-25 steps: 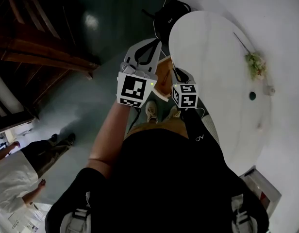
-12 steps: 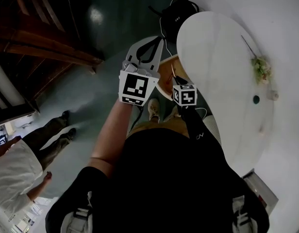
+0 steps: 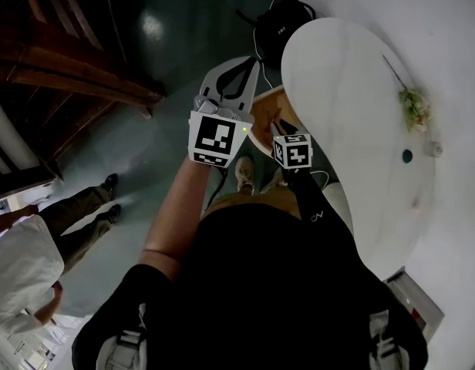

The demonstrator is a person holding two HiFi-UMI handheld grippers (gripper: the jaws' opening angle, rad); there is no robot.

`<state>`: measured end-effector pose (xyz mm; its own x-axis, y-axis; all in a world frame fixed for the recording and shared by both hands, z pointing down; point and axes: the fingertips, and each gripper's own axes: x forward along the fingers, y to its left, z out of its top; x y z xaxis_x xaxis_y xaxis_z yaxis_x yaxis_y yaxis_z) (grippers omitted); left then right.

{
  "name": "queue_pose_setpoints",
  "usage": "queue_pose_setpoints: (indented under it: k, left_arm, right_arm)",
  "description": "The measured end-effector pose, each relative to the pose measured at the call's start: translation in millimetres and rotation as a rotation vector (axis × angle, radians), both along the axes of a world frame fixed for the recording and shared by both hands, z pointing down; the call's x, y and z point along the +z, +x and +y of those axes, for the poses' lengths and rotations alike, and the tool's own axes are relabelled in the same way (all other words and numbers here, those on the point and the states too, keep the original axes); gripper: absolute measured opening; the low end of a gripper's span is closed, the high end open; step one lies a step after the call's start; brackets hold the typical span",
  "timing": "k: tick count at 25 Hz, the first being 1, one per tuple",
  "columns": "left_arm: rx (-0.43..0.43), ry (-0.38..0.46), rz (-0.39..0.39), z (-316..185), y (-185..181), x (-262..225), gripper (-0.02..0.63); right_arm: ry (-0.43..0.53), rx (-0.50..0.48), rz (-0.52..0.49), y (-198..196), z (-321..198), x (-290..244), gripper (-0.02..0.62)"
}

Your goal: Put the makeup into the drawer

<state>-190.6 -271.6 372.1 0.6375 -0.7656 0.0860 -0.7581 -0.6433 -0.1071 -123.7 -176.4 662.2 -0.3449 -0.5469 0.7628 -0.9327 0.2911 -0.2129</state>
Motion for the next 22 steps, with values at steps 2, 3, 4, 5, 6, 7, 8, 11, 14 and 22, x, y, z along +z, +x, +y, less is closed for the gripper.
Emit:
queue_pose_setpoints:
  k: [2, 3, 4, 5, 6, 7, 8, 11, 14, 22]
  left_arm:
    - [0.009, 0.002, 0.001, 1.0, 0.5, -1.0, 0.007]
    - [0.014, 0.004, 0.001, 1.5, 1.3, -1.5, 0.007]
    - [0.022, 0.006, 0.003, 2.2, 2.8, -2.3, 0.007]
    - [0.03, 0.008, 0.004, 2.8, 5.1, -3.4, 0.007]
    - [0.039, 0.011, 0.006, 3.5, 8.3, -4.8, 0.007]
    - [0.051, 0.014, 0.008, 4.2, 12.2, -6.4, 0.006]
    - [0.064, 0.018, 0.009, 4.9, 16.9, -8.1, 0.007]
    - [0.113, 0.033, 0.014, 8.2, 35.2, -14.8, 0.007]
    - [0.17, 0.047, 0.017, 13.8, 62.6, -22.9, 0.007]
    - [0.307, 0.084, 0.039, 37.8, 165.8, -49.5, 0.007]
  right_arm:
    - [0.03, 0.004, 0.005, 0.4, -2.0, -7.0, 0.08]
    - [0.054, 0.008, 0.009, 1.6, -3.8, -12.5, 0.08]
    - [0.086, 0.014, 0.015, 4.1, -6.2, -19.8, 0.08]
    - [0.125, 0.024, 0.021, 7.8, -9.2, -28.9, 0.08]
    - [0.169, 0.039, 0.026, 13.0, -12.8, -40.0, 0.08]
    - [0.216, 0.057, 0.029, 19.5, -16.8, -52.9, 0.08]
    - [0.265, 0.079, 0.032, 27.3, -20.8, -67.2, 0.08]
    - [0.416, 0.164, 0.049, 56.7, -30.0, -117.8, 0.08]
    - [0.556, 0.255, 0.078, 94.3, -31.0, -172.1, 0.08]
    - [0.817, 0.388, 0.178, 195.6, 1.6, -292.1, 0.08]
